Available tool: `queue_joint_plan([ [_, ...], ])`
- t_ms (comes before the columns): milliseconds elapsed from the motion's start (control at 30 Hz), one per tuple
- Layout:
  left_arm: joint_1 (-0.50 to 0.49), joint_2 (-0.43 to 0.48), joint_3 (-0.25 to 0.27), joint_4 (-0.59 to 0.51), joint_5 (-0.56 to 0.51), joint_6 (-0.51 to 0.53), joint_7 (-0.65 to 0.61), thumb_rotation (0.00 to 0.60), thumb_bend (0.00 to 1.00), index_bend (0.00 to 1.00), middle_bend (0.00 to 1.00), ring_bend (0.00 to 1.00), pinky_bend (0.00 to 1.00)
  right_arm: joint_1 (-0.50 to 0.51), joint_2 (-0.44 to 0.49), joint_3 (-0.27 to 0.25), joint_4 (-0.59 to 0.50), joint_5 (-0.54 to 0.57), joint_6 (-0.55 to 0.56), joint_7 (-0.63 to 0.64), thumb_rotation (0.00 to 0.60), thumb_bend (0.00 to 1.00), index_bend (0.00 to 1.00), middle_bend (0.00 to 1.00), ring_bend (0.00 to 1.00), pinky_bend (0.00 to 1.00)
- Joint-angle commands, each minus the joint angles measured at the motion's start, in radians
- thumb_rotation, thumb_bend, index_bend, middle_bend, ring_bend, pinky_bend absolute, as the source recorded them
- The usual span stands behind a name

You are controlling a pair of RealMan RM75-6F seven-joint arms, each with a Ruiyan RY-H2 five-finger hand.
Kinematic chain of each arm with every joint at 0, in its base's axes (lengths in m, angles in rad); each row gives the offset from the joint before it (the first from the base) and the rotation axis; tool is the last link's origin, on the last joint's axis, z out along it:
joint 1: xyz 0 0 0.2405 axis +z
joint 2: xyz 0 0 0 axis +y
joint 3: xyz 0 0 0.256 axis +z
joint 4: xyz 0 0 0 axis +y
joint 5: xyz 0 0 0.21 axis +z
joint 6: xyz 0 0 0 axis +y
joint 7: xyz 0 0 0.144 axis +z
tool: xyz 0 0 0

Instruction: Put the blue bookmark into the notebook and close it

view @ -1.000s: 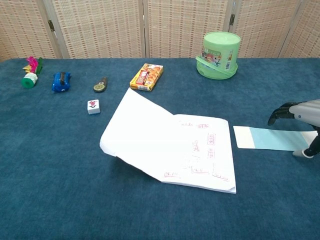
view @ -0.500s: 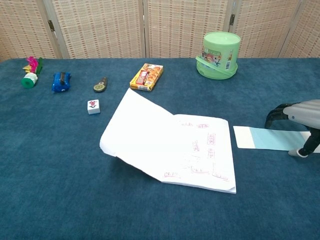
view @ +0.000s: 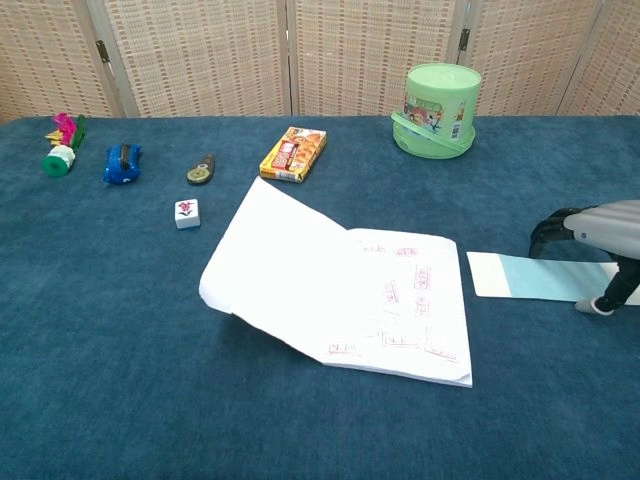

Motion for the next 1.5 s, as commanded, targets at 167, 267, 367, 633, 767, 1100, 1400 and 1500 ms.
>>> queue_joint_plan([
  [167, 0.001, 0.000, 0.001, 0.001, 0.002, 0.002, -0.002, 0.600, 0.11, 0.11, 0.04, 0.13, 0.18, -0.005, 0.001, -0.001, 0.001, -0.020, 0.011, 0.013, 0.600, 0.22, 0.31, 0.13, 0.00, 0.12],
  [267, 0.003, 0.002, 0.002, 0.001, 0.001, 0.003, -0.004, 0.600, 0.11, 0.11, 0.04, 0.13, 0.18, -0.007, 0.010, 0.003, -0.006, -0.038, 0.023, 0.031, 0.600, 0.22, 0.31, 0.13, 0.00, 0.12],
  [367, 0.003, 0.003, 0.002, 0.000, 0.001, 0.004, -0.004, 0.600, 0.11, 0.11, 0.04, 0.13, 0.18, -0.003, 0.026, 0.010, -0.016, -0.072, 0.037, 0.059, 0.600, 0.22, 0.31, 0.13, 0.00, 0.12],
  [633, 0.006, 0.009, 0.002, -0.008, 0.002, 0.010, 0.002, 0.600, 0.10, 0.11, 0.04, 0.13, 0.18, 0.043, 0.076, 0.046, -0.018, -0.201, 0.080, 0.156, 0.600, 0.22, 0.32, 0.15, 0.00, 0.12],
  [767, 0.009, 0.013, 0.001, -0.015, 0.002, 0.014, 0.008, 0.600, 0.11, 0.11, 0.04, 0.13, 0.18, 0.090, 0.087, 0.068, 0.015, -0.278, 0.095, 0.199, 0.600, 0.22, 0.32, 0.15, 0.00, 0.12],
  [1100, 0.014, 0.025, 0.001, -0.032, -0.010, 0.014, 0.026, 0.600, 0.11, 0.11, 0.04, 0.13, 0.18, 0.231, 0.046, 0.101, 0.162, -0.465, 0.155, 0.363, 0.600, 0.21, 0.33, 0.15, 0.00, 0.11],
  [1400, 0.016, 0.033, 0.002, -0.043, -0.019, 0.008, 0.032, 0.600, 0.10, 0.11, 0.04, 0.13, 0.18, 0.350, -0.059, 0.033, 0.359, -0.613, 0.172, 0.504, 0.600, 0.17, 0.33, 0.15, 0.00, 0.09],
  [1500, 0.019, 0.034, 0.003, -0.040, -0.025, 0.008, 0.029, 0.600, 0.11, 0.11, 0.04, 0.13, 0.18, 0.370, -0.099, -0.009, 0.422, -0.663, 0.200, 0.553, 0.600, 0.17, 0.33, 0.15, 0.00, 0.09],
])
